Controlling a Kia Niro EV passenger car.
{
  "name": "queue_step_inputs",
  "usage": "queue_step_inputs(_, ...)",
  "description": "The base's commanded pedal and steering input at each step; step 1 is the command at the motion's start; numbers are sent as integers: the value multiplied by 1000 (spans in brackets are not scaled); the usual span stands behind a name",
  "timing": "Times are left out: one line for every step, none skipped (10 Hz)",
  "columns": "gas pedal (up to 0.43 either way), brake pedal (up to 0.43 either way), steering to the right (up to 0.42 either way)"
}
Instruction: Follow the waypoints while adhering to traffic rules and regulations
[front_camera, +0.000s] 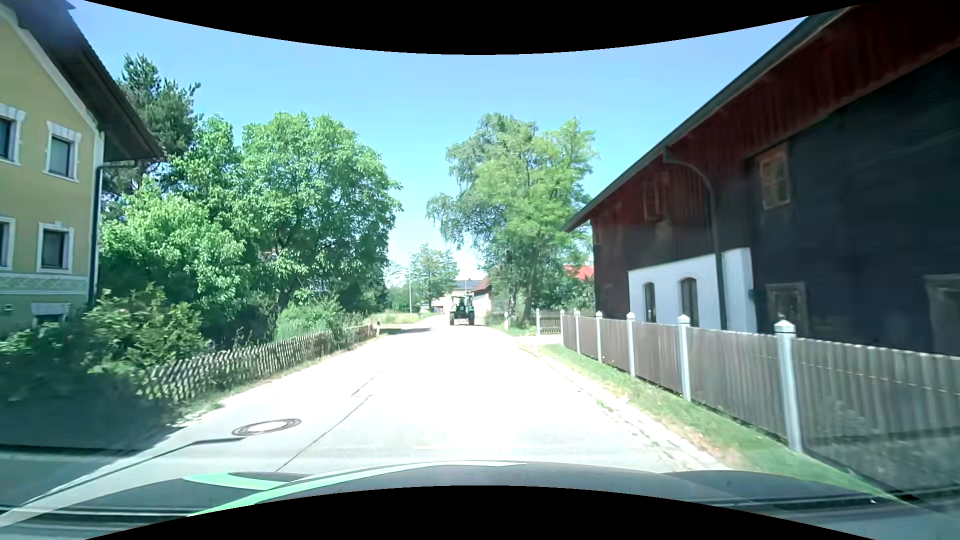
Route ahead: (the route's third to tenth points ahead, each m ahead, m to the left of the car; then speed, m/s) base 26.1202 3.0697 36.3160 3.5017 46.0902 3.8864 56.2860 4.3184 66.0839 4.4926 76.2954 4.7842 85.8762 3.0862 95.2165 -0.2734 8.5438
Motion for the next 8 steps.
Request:
queue_step_inputs(0, 0, -9)
queue_step_inputs(0, 0, -10)
queue_step_inputs(0, 0, -9)
queue_step_inputs(0, 0, -10)
queue_step_inputs(8, 0, -10)
queue_step_inputs(20, 0, -10)
queue_step_inputs(20, 0, -11)
queue_step_inputs(20, 0, -11)
